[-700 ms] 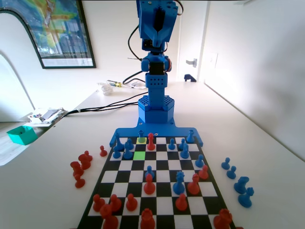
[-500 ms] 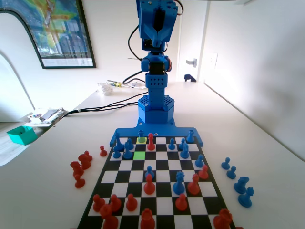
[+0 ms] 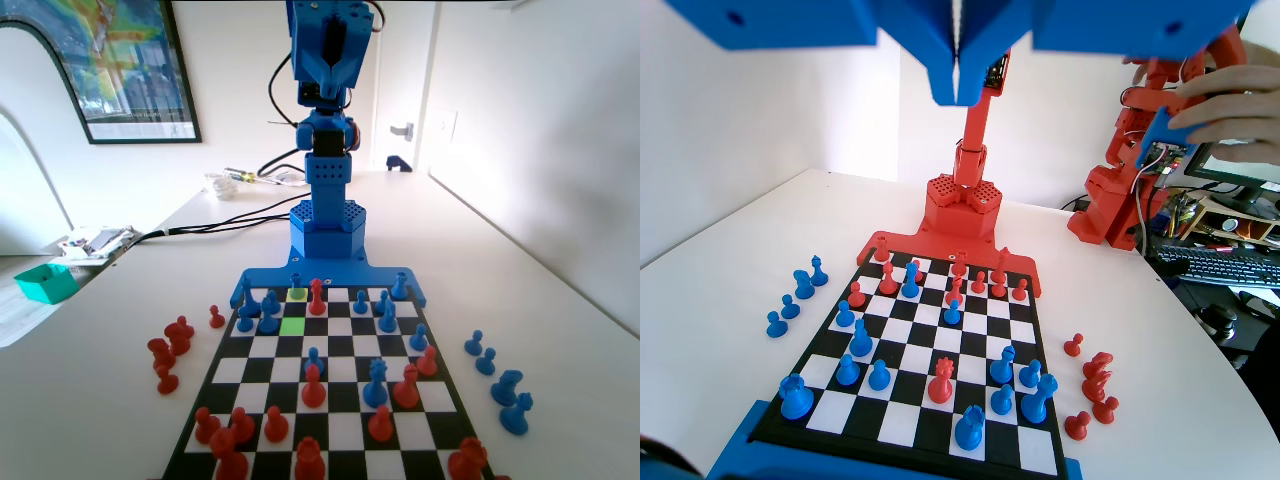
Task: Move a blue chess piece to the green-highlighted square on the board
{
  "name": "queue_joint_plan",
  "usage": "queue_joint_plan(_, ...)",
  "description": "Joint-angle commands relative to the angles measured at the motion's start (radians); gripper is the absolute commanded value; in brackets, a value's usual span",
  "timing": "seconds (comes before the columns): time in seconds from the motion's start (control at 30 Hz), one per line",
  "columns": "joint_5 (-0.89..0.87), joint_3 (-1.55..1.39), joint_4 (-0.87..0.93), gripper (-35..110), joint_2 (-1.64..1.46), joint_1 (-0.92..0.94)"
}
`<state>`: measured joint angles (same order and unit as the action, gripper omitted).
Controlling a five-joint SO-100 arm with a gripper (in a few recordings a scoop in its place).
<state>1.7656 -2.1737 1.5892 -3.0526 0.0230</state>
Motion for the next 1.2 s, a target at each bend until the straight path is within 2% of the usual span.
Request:
queue_joint_plan(0.0, 0.002, -0.008, -0.017, 5, -0.003, -0.003)
queue_joint_plan(0.3, 0.002, -0.008, -0.017, 8, -0.003, -0.003)
queue_joint_plan(0.5, 0.021, -0.006, -0.018, 1, 0.003, -0.018)
queue_joint_plan(0.6, 0.190, 0.015, -0.015, 1, 0.043, -0.037)
queue_joint_plan(0.83, 0.325, 0.107, -0.091, 1, 0.179, -0.077)
queue_joint_plan(1.17, 0.721, 0.215, 0.025, 1, 0.476, -0.094)
